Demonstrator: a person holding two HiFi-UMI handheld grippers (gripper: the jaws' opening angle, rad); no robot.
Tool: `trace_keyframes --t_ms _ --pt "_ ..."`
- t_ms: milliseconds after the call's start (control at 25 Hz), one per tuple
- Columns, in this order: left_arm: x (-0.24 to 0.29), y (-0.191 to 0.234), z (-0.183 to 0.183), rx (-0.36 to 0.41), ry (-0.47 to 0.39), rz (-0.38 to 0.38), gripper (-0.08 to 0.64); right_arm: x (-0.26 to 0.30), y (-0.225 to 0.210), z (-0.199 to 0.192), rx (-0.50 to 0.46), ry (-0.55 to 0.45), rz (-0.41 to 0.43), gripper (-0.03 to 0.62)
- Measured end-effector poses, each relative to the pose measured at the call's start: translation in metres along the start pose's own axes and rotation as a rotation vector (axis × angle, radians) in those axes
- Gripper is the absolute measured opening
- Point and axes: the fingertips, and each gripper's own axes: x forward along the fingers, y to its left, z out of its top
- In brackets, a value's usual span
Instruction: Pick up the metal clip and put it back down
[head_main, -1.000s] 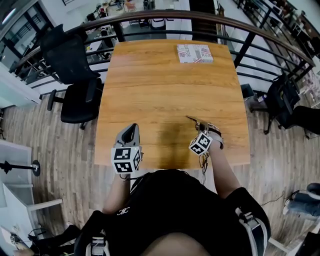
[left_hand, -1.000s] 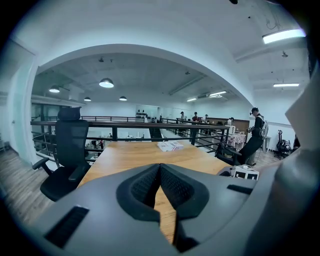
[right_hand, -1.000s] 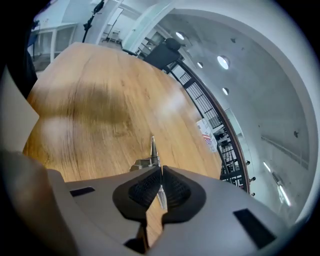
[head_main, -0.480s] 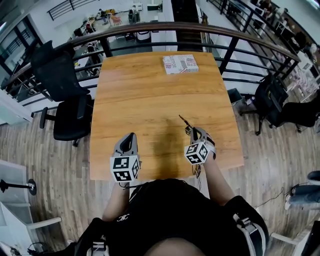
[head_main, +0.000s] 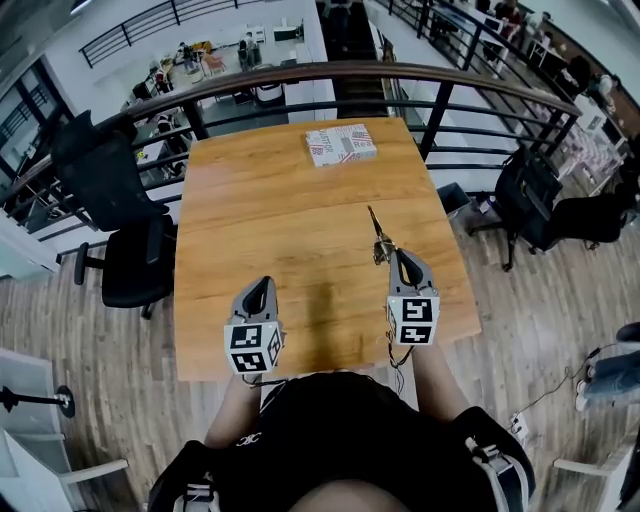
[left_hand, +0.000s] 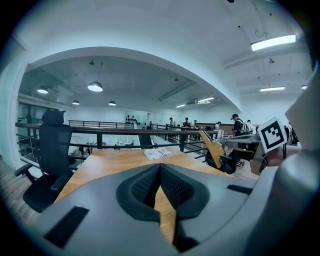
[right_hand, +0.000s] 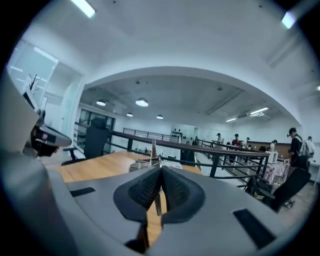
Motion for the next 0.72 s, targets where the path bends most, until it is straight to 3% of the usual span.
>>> trace_keyframes --t_ms 200,520,720 --pt "0.001 -0.006 0.004 0.004 -0.012 -0.007 0.014 -0.025 -0.016 0.026 0.076 -0.114 -0.035 0.020" --pt "0.008 -0.016 0.004 0.021 -0.001 -0.035 0.014 -0.029 -0.025 0.008 0.101 -0.080 -0.057 0.020" --pt "0.003 -0.011 -0.001 0.010 0.006 -0.020 0.014 -0.025 -0.025 0.008 0.051 -0.075 -0.064 0.020"
